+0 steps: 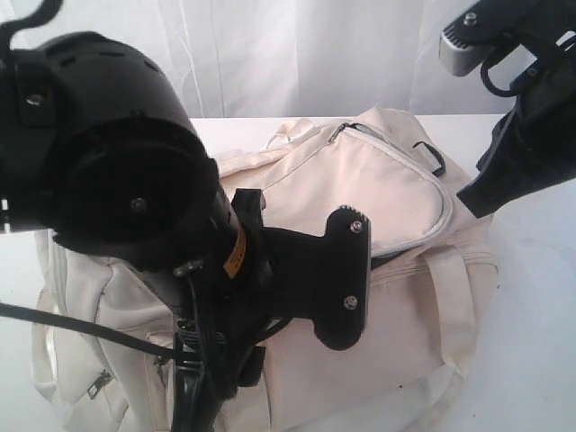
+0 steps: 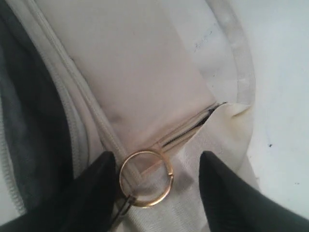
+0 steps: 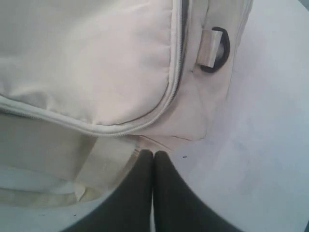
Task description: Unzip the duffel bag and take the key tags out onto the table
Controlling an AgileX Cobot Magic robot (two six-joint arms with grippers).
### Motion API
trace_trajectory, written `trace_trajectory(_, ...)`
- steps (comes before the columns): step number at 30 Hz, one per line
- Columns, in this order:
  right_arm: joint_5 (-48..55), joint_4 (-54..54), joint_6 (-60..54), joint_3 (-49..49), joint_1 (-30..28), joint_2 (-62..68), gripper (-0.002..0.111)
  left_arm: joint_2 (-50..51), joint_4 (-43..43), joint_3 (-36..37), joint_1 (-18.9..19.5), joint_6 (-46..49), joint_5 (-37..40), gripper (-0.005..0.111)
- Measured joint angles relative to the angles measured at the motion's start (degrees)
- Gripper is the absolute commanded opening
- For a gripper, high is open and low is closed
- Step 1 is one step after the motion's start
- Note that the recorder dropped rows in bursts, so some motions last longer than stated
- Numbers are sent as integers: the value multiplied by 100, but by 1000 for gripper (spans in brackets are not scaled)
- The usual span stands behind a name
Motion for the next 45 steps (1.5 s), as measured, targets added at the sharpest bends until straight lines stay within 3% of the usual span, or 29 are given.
trace_trajectory(8,0,82,-13,0,0,0,0,289,403,0,0,-203,-3,54)
trace_trajectory(12,-44,92,-13,0,0,0,0,314,547,0,0,-364,-31,32)
trace_trajectory(17,-44,103,-13,0,0,0,0,314,570,-17,0,-376,51,15)
trace_trajectory(19,-44,103,-13,0,0,0,0,314,570,-17,-9,-376,147,0)
trace_trajectory(35,-180,354,-155,0,0,0,1,-227,432,-998,-11,-431,1077,0)
trace_trajectory(39,-317,1240,-795,0,0,0,20,-328,443,-998,-11,-431,1325,0)
trace_trajectory(45,-918,2395,-2121,503,0,0,62,-328,467,-998,-11,-431,1364,0)
